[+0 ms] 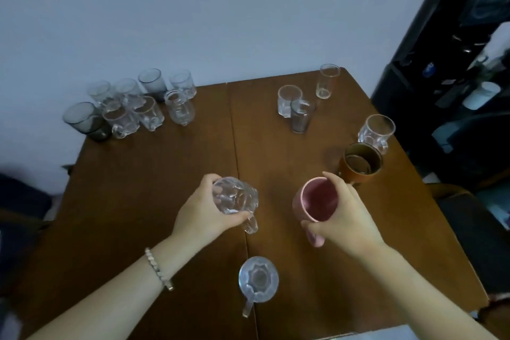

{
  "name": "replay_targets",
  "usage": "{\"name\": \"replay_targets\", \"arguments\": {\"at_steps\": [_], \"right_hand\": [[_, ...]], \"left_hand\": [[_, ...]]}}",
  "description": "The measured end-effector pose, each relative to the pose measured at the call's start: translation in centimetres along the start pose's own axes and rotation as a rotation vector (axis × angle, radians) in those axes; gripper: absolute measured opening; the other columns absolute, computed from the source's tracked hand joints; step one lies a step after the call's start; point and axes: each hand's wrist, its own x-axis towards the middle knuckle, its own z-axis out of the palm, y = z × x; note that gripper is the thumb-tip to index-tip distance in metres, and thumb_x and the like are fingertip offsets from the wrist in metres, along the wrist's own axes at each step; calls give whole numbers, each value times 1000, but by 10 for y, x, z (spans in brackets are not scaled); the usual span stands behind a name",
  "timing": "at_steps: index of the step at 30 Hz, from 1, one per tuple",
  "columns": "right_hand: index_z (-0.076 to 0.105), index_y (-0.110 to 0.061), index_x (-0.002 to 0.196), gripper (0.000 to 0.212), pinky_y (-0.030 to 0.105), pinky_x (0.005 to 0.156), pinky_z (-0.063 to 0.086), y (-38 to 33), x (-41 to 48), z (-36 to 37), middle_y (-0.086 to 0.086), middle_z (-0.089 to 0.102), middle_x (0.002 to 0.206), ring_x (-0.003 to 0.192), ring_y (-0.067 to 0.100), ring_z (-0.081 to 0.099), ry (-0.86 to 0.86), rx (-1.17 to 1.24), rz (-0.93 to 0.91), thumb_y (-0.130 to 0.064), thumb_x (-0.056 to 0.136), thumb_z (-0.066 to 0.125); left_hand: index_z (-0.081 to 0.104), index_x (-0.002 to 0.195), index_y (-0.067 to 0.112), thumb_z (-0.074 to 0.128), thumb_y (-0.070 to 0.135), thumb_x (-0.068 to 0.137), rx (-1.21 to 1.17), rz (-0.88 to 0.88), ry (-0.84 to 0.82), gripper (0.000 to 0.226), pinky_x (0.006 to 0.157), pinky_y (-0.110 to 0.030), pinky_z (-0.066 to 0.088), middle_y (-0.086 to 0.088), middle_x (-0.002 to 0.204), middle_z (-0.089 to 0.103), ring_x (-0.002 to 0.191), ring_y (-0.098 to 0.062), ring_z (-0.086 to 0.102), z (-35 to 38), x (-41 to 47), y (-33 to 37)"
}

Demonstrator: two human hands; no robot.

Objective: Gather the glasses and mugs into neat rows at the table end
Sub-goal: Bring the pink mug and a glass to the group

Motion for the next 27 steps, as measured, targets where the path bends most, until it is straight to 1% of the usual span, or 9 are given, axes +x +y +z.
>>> {"name": "replay_targets", "arguments": {"at_steps": [3, 5, 9, 12, 16, 20, 24, 26, 27], "right_hand": [[29, -33, 141, 99, 22, 85, 42, -41, 14, 34, -8, 43, 127, 94, 6, 48, -57, -13, -66, -23, 61, 87], [29, -33, 141, 99, 20, 84, 41, -71, 23, 63, -9, 42, 122, 93, 6, 49, -96, -13, -93, -21, 61, 87], [30, -31, 141, 102, 25, 90, 41, -129, 39, 128, -9, 41, 113, 110, 11, 47, -155, -31, -112, -22, 58, 87], [31, -30, 140, 101, 24, 89, 40, -167, 49, 173, -9, 41, 113, 109, 12, 46, -175, -38, -96, -21, 57, 88], [32, -28, 140, 100, 23, 88, 39, -208, 65, 229, -9, 42, 115, 108, 11, 45, -183, -26, -53, -19, 57, 88], [30, -27, 142, 102, 26, 92, 43, -238, 84, 274, -3, 46, 129, 118, 16, 47, -197, -49, -6, -21, 58, 88], [24, -25, 145, 106, 32, 100, 42, -270, 110, 314, -2, 43, 139, 126, 19, 46, -205, -67, 43, -24, 60, 87], [22, -23, 146, 106, 30, 99, 42, -289, 127, 332, -2, 43, 141, 117, 17, 53, -213, -77, 53, -25, 61, 86], [22, -22, 146, 104, 27, 95, 43, -300, 136, 341, -2, 43, 141, 99, 13, 60, -224, -79, 49, -25, 63, 85]], "left_hand": [[42, 123, 26, 83, 39, 65, 14, -56, 68, 73, 72, -19, 42, 10, 109, 53, 97, -7, 54, -55, 8, -36], [43, 125, 25, 84, 34, 65, 32, -88, 112, 73, 77, -23, 42, 7, 111, 52, 97, -9, 54, -91, 16, -68], [42, 132, 21, 86, 31, 63, 116, -150, 201, 82, 81, -27, 46, -6, 122, 48, 96, -16, 53, -157, 40, -146], [41, 137, 16, 86, 28, 63, 95, -206, 239, 87, 85, -32, 46, -11, 127, 49, 108, -26, 56, -199, 67, -205], [38, 140, 14, 87, 27, 60, 113, -229, 194, 94, 91, -38, 47, -10, 135, 50, 119, -28, 53, -239, 112, -262], [47, 127, 13, 89, 23, 58, 127, -174, 137, 81, 84, -34, 50, -8, 122, 59, 108, -26, 59, -256, 154, -292], [46, 129, 15, 89, 19, 58, 92, -140, 97, 82, 90, -39, 54, -8, 124, 57, 111, -26, 58, -262, 184, -314], [44, 133, 16, 87, 18, 60, 76, -133, 68, 85, 94, -39, 53, -6, 128, 54, 115, -25, 56, -264, 195, -325], [42, 135, 16, 87, 18, 61, 72, -132, 52, 86, 96, -39, 51, -6, 131, 52, 118, -25, 54, -265, 200, -330]]}}
